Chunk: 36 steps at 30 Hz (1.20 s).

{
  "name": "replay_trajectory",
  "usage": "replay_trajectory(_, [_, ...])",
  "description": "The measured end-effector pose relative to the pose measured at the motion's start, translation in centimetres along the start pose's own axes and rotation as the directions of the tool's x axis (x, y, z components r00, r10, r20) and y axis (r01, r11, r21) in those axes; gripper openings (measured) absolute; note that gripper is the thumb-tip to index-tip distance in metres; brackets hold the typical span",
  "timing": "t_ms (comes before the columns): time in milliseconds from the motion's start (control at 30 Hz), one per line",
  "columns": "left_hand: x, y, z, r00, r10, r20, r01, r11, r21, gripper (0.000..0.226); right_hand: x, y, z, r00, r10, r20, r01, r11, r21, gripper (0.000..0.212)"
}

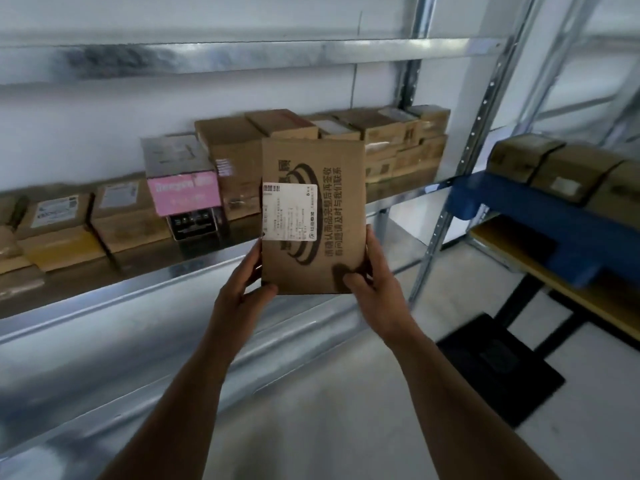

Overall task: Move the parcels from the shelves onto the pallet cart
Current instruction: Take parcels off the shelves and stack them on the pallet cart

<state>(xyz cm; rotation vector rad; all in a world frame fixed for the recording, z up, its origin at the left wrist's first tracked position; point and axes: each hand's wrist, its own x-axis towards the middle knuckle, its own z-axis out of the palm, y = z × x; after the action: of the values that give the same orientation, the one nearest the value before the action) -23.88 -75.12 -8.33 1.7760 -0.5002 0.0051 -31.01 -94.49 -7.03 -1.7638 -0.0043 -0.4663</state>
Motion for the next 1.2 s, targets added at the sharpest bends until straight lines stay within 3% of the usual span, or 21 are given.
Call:
replay_trajectory(200, [1.3, 2.6, 7.7, 0.986, 0.004, 0.169, -0.003, 1.000, -0.006, 0.062, -2.6, 2.4, -7.6, 0.966, 0.160, -0.203, -0.155, 0.987, 0.040, 0.070])
replay_trajectory(333, [2.9, 2.8, 12.5, 0.967, 0.028, 0.252, -0.008, 0.997, -0.077, 0.061, -3.4, 3.7, -11.5, 0.931, 0.172, -0.322, -0.177, 0.984, 0.016, 0.054])
replay_trajectory(533, [7.0, 2.8, 20.8, 0.919, 0.046, 0.391, -0.001, 0.994, -0.114, 0.059, -2.7, 5.9, -18.6, 0.868, 0.199, -0.455, -0.229, 0.973, -0.013, 0.054])
replay_trajectory(833, [15.2, 5.7, 33.3, 0.837, 0.052, 0.545, 0.049, 0.985, -0.168, 0.054, 2.0, 7.7, -30.6, 0.774, 0.189, -0.604, -0.295, 0.952, -0.080, 0.057])
replay_trajectory(1200, [23.4, 8.5, 45.6, 0.701, 0.183, 0.689, 0.007, 0.965, -0.263, 0.061, 5.9, 9.6, -41.0, 0.646, 0.110, -0.755, -0.293, 0.949, -0.113, 0.056])
